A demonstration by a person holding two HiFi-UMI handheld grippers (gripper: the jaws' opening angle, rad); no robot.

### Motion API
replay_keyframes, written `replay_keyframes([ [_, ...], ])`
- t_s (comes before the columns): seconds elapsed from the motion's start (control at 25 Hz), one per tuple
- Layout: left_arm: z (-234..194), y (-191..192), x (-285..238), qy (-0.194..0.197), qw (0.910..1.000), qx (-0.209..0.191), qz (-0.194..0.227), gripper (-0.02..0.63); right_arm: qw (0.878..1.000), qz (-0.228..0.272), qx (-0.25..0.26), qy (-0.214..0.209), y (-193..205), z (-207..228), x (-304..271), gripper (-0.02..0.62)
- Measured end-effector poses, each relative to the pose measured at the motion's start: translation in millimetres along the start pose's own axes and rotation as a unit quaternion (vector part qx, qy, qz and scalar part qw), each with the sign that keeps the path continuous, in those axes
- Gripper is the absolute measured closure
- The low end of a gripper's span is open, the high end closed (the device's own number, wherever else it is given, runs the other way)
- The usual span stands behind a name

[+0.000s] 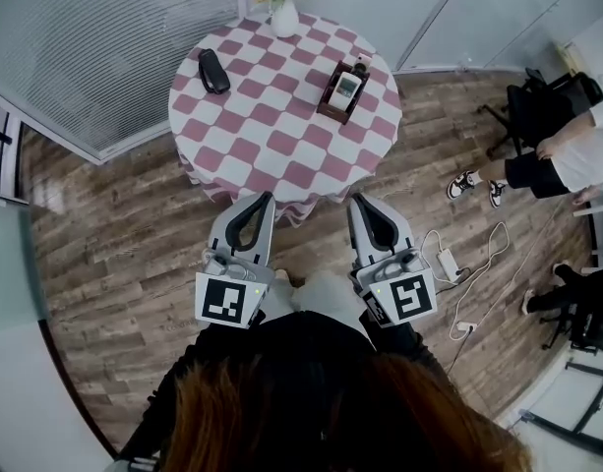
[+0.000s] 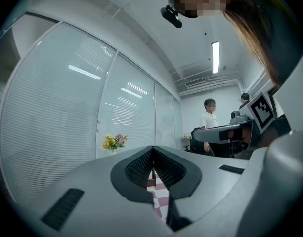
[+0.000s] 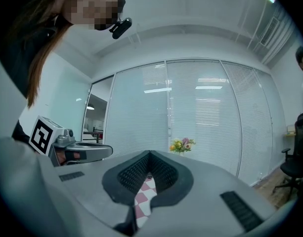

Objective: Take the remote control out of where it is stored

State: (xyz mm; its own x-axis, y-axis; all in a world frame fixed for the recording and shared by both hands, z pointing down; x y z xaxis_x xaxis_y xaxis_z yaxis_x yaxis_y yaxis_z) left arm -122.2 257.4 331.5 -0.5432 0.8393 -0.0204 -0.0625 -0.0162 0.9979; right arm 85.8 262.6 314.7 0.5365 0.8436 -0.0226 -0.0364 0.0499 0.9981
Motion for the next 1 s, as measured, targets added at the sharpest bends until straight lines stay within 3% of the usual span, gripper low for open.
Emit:
replay_keyframes([
  [0.36,-22,7,-37,-0.008,0.9999,0.008,-0.001,0.597,1.000,0.016,0.000,0.016,3,37,-35,0.581],
  [0.68,-46,3,-98,-0.021,0.9997,-0.001,0.015,0.597,0.999,0.037,0.006,0.008,-5,86,-86,0.581],
  [1.0,-55,0,-158,-0.035,0.9993,-0.007,0.008,0.597,1.000,0.027,-0.010,-0.004,-5,139,-122,0.581],
])
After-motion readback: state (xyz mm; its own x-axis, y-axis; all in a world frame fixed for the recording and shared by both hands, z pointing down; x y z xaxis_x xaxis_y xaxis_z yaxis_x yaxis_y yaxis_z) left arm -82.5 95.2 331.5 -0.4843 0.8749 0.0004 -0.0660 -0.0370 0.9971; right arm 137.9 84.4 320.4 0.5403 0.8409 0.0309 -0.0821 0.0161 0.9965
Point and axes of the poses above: the fingertips, and each gripper's own axes: x backward along the fingers, z to its right, y out of its underside, the point moved 8 cm from there along x, backward along the fingers, and after that the axes turned 4 degrees about -x, right-handed, at the moved point
